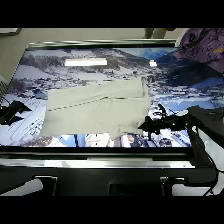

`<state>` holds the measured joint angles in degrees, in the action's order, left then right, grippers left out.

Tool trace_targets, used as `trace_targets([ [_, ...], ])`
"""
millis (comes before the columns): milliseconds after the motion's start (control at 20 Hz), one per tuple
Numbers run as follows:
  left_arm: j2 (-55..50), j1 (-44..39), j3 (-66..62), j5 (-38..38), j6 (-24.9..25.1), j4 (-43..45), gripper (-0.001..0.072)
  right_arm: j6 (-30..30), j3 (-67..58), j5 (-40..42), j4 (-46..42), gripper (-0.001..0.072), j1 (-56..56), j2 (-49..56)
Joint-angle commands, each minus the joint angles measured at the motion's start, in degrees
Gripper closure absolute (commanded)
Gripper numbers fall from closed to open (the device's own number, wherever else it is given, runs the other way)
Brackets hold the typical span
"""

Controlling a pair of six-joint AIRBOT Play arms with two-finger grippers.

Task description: Fold the clothes and pants, and hang the long-sleeved shirts on hangers.

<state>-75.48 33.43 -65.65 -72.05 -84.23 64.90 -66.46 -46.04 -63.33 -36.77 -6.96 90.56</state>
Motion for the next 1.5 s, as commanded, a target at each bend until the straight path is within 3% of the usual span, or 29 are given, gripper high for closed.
trace_targets([
  [0, 3.2, 5.3, 7.4, 1.6, 0.0, 1.0, 0.0031, -0.1, 0.1, 1.5, -0.4, 0.0671, 0.4, -0.8],
  [200, 4.6, 13.3, 20.1, 3.0, 8.7, -9.4, 0.0031, -0.4, 0.1, 1.5, -0.4, 0.0671, 0.4, -4.3],
  [350, 4.3, 14.3, 25.0, 4.9, 14.7, -14.8, 0.0031, -0.7, 0.1, 0.9, -0.3, 0.0671, 0.4, -6.3],
  [1300, -2.8, 7.4, 25.9, 8.5, 13.3, -14.7, 0.0051, -1.1, 0.1, 0.3, 0.3, 0.0671, 0.4, -8.3],
  [1400, -2.8, 7.4, 25.9, 8.4, 13.3, -14.8, 0.0164, -1.1, 0.1, 0.3, 0.3, 0.0671, 0.4, -8.6],
  [1450, -2.8, 7.4, 25.9, 8.3, 13.4, -14.8, 0.0276, -1.1, 0.1, 0.4, 0.3, 0.0671, 0.4, -8.8],
])
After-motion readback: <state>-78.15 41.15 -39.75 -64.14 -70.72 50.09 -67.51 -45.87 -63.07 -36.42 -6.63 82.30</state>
